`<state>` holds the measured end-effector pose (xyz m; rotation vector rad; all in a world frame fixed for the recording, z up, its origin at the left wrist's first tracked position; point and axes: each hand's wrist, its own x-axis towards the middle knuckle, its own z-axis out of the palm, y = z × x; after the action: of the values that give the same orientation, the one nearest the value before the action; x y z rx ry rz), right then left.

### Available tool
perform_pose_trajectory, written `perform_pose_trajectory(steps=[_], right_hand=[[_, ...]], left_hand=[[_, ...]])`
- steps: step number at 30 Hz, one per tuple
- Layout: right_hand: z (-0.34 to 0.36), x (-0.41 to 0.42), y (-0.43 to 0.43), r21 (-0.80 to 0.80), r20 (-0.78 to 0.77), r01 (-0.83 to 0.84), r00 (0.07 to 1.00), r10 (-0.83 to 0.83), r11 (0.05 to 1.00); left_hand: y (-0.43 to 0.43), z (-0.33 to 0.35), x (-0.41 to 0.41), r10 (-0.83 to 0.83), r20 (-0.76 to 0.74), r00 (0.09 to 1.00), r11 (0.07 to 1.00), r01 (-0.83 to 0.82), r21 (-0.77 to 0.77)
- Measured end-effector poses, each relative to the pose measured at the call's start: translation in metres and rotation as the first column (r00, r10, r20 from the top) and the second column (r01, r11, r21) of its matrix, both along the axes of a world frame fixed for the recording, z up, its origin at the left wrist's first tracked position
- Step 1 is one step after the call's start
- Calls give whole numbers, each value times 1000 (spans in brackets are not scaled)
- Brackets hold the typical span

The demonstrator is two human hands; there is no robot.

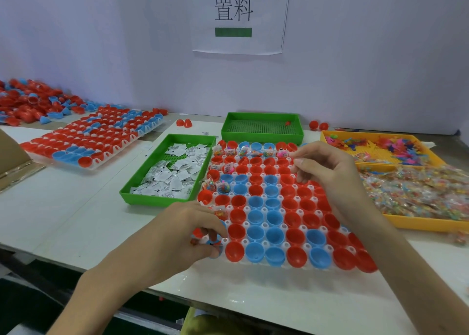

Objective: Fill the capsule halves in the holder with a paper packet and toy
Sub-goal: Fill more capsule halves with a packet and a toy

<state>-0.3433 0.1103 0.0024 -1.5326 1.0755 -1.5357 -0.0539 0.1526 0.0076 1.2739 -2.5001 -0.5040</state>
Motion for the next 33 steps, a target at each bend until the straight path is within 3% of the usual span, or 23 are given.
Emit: perform_pose_trajectory(steps=[6,10,12,14,17,19,23,27,33], right_hand=[[9,-12,1,-23,-29,34,999,-34,999],[19,-53,-4,-60,-88,274,956,-279,960],[15,-80,-8,-69,-226,457,859,-460,887],[4,-109,-11,-28,-434,598,715,-548,801],[-8,-141,-11,147,-720,715,551,-422,683],[-13,-145,-10,180,-809,743,485,-332,645],[-17,-138,-13,206,-796,712,521,-308,671],[-17,-138,-15,172,-792,708,512,-331,685],[-16,-134,-11,66,-691,724,530,-491,687]], left_hand=[[2,5,8,-10,-45,999,998,12,60],[-1,14,15,42,-248,968,999,-35,31],[-18,13,21,125,-350,928,987,-153,-53],[-46,6,28,267,-338,902,945,-314,-92],[-90,-12,34,462,-153,874,877,-475,-65],[-108,-25,33,511,-42,859,859,-512,-21],[-122,-34,30,531,-20,847,846,-532,-47],[-123,-36,29,554,-120,824,823,-563,-66],[-117,-48,29,592,-356,723,724,-671,-159]])
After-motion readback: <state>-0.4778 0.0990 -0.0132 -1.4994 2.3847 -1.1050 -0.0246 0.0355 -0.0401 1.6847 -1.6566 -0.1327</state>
